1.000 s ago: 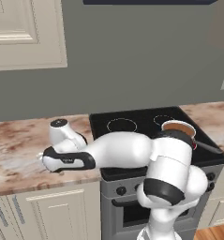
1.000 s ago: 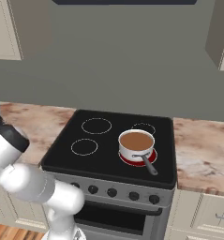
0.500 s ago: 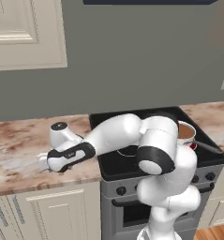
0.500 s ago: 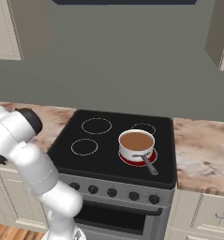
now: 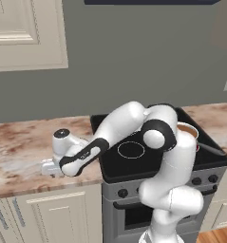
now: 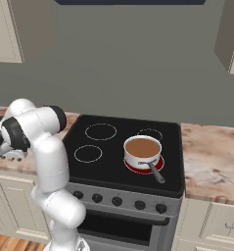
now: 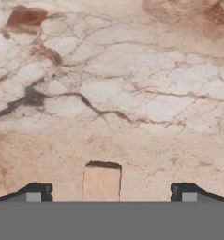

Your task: Pick up the sugar cube(s) and place them in the saucepan with hot chocolate.

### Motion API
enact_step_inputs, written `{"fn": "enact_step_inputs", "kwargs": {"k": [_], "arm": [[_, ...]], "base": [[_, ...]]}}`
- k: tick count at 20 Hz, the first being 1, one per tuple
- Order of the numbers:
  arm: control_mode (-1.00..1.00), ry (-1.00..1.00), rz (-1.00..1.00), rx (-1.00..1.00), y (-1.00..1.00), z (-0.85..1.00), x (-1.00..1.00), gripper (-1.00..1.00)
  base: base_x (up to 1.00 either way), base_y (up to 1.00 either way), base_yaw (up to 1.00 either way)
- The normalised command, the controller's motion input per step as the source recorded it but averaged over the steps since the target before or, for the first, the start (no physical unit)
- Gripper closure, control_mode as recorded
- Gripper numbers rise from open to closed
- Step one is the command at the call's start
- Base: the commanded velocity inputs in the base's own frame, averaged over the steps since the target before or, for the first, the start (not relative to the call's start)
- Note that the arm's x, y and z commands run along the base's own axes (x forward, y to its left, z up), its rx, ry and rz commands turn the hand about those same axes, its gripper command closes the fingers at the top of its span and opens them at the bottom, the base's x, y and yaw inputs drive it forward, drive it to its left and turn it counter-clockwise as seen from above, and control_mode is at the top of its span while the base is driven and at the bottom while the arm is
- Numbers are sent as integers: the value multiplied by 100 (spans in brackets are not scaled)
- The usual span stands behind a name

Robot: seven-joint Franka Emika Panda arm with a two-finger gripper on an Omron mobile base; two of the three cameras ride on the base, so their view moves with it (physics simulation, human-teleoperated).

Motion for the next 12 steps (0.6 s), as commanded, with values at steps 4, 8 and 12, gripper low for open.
{"fn": "enact_step_inputs", "kwargs": {"k": [4,8,12], "arm": [[-100,0,-1,0,0,-18,0,-100],[-100,0,0,0,0,-17,0,-100],[-100,0,0,0,0,-17,10,-100]], "base": [[0,0,0],[0,0,0],[0,0,0]]}}
